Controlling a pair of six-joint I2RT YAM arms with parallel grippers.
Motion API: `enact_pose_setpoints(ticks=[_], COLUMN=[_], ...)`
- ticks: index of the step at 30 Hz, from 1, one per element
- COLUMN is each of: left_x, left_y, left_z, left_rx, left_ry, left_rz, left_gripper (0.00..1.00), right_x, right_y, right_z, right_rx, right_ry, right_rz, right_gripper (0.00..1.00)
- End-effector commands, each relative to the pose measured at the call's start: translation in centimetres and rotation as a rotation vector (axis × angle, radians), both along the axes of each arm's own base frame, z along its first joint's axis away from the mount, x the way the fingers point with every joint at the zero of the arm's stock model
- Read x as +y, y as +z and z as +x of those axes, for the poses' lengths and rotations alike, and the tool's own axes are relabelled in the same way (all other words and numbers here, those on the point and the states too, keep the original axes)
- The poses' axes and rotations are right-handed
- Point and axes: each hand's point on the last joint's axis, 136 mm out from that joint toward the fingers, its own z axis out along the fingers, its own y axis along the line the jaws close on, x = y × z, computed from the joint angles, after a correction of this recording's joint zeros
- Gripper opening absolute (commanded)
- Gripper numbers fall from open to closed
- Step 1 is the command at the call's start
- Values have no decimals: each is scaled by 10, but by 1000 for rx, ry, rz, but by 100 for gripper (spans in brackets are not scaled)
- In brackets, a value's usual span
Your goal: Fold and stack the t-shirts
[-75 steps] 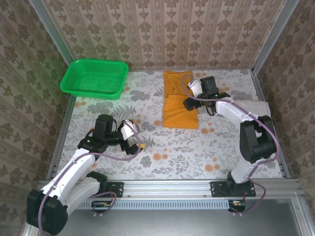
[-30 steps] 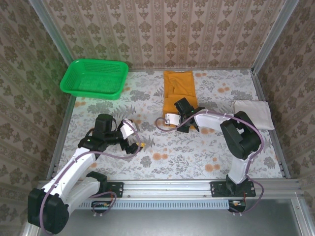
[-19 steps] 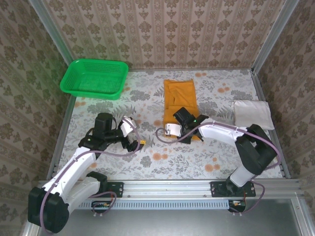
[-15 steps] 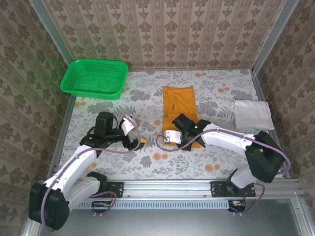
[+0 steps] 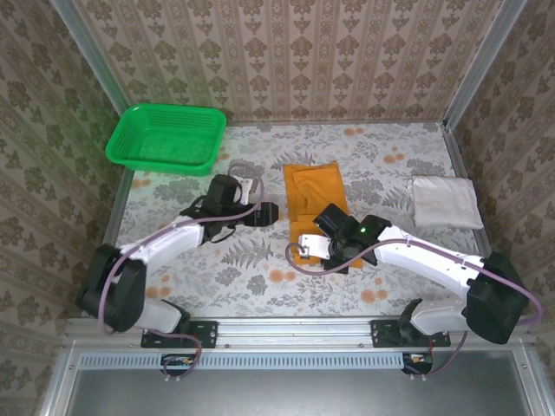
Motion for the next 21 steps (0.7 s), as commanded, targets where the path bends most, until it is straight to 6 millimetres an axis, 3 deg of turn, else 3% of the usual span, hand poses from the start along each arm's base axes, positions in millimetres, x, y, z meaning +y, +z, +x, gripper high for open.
enact_pose_setpoints(ticks=[1, 9, 21], left_x=[-14, -61, -74], left_y=[-10, -62, -99], left_z=[28, 50, 62], left_rx=[150, 343, 419], left_ry=[233, 277, 306], left_rz=[-117, -110, -46], left_gripper=[76, 32, 14], right_x=[-2, -6, -9], right_y=[9, 16, 23], right_z=[-5, -7, -7], right_rx=[0, -6, -20], right_ry=[23, 28, 24], right_rz=[12, 19, 34], right_gripper=[0, 0, 0])
